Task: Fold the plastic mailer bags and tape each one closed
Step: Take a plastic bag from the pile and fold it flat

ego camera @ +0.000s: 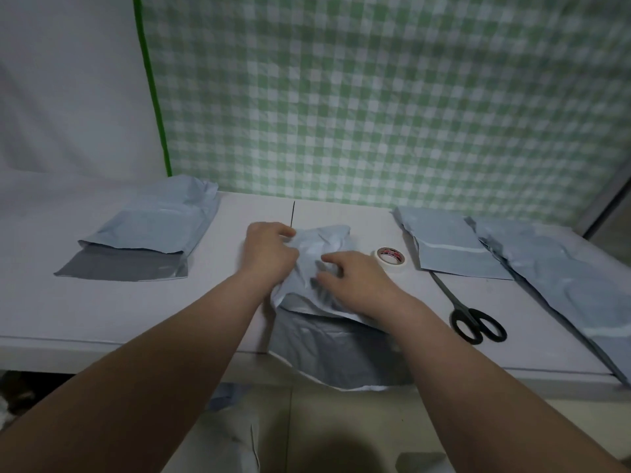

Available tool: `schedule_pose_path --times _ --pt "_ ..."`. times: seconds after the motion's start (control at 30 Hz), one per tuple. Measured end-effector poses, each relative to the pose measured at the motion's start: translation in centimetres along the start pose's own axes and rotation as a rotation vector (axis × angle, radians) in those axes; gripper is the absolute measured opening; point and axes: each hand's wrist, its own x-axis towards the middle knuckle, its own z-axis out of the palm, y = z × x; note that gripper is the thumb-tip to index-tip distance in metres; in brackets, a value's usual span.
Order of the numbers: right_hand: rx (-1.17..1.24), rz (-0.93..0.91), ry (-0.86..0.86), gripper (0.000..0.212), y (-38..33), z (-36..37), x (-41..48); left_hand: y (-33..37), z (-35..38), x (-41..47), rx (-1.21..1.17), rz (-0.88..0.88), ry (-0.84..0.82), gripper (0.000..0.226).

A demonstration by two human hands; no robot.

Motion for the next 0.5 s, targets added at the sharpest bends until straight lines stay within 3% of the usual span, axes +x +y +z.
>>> schedule_pose_path --times 0.1,0.27,0.4,0.5 --pt "0.090 -0.104 -0.068 0.057 -1.0 -0.3 -2.0 0.1 -1.4 -0.2 -0.328 -0.324 -0.025 0.028" --pt "0.217 -0.259 -0.080 0.061 -2.4 -0.6 -4.7 1.4 -2.8 -1.7 -0.597 -0.420 -0.283 0.036" --pt "0.009 -0.326 0.170 0.022 -2.3 0.5 -4.6 0.8 -2.8 -1.7 -0.638 -0.427 -0.321 0.047" --pt "-0.029 -0.415 0.304 0.011 -2.4 0.9 -5.0 1.1 -2.9 -1.9 -0.726 -0.450 -0.318 0.050"
